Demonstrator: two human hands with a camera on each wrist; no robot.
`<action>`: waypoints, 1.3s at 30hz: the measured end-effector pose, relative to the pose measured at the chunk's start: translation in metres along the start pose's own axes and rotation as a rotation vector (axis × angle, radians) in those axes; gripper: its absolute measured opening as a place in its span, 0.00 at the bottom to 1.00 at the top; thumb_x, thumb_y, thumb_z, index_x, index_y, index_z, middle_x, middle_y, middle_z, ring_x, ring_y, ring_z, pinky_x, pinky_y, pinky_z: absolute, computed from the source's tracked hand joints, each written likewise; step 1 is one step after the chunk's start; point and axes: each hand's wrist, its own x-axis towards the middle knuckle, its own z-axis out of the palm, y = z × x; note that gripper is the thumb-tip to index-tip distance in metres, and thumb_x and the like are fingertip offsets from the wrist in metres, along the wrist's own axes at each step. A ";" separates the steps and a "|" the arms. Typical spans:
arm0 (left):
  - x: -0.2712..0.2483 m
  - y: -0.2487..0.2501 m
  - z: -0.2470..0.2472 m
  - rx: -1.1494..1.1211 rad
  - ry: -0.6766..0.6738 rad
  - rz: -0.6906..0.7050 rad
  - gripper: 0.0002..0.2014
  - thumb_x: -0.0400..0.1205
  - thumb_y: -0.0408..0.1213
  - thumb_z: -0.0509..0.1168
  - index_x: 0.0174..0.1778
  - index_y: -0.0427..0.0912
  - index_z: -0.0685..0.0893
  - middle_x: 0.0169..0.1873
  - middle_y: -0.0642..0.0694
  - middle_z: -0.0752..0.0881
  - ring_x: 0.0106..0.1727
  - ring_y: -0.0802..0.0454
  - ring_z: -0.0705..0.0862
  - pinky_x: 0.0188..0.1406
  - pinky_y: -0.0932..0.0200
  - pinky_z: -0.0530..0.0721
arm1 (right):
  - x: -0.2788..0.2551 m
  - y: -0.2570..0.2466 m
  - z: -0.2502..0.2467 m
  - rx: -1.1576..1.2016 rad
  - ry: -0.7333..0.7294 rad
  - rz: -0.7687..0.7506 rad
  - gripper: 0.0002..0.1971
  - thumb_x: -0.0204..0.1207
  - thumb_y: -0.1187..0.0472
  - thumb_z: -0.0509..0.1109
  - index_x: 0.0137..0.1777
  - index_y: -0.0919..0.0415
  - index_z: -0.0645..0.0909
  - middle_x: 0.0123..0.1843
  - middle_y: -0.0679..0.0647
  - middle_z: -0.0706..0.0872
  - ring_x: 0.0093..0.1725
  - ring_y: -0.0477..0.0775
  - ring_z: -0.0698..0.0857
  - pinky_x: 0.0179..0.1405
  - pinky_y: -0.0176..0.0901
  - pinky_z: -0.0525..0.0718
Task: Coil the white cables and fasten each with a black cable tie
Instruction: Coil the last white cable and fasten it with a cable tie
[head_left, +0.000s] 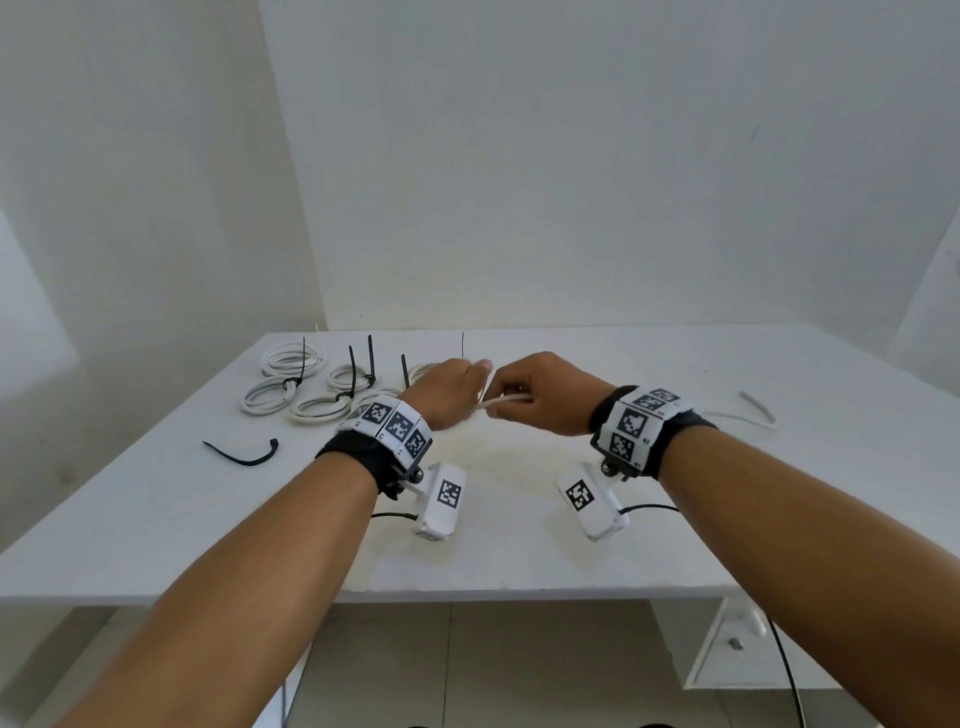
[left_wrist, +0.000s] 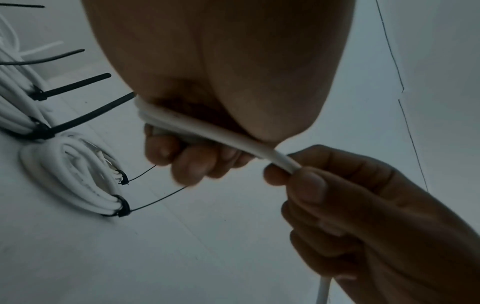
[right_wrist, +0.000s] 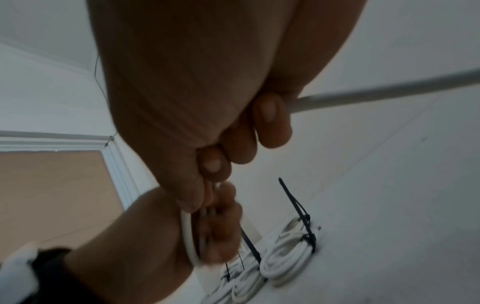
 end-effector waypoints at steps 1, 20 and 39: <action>0.000 -0.001 0.000 -0.020 -0.058 -0.016 0.27 0.89 0.51 0.44 0.30 0.42 0.75 0.28 0.42 0.83 0.34 0.43 0.81 0.41 0.52 0.76 | 0.001 0.002 -0.004 0.022 0.024 0.004 0.03 0.77 0.58 0.76 0.47 0.56 0.89 0.29 0.41 0.81 0.28 0.38 0.77 0.31 0.30 0.73; -0.018 0.029 -0.010 -1.257 -0.353 0.236 0.25 0.87 0.58 0.48 0.25 0.50 0.60 0.18 0.53 0.53 0.19 0.54 0.49 0.20 0.62 0.56 | 0.001 0.019 -0.007 0.239 0.208 0.150 0.25 0.87 0.50 0.63 0.24 0.39 0.82 0.19 0.41 0.77 0.21 0.43 0.70 0.27 0.34 0.72; 0.015 0.019 0.010 -0.801 0.367 0.013 0.21 0.90 0.47 0.47 0.32 0.43 0.67 0.19 0.51 0.67 0.20 0.53 0.65 0.21 0.61 0.64 | -0.008 0.002 0.019 -0.111 -0.081 0.021 0.12 0.85 0.58 0.64 0.54 0.62 0.87 0.34 0.49 0.83 0.29 0.42 0.76 0.34 0.37 0.77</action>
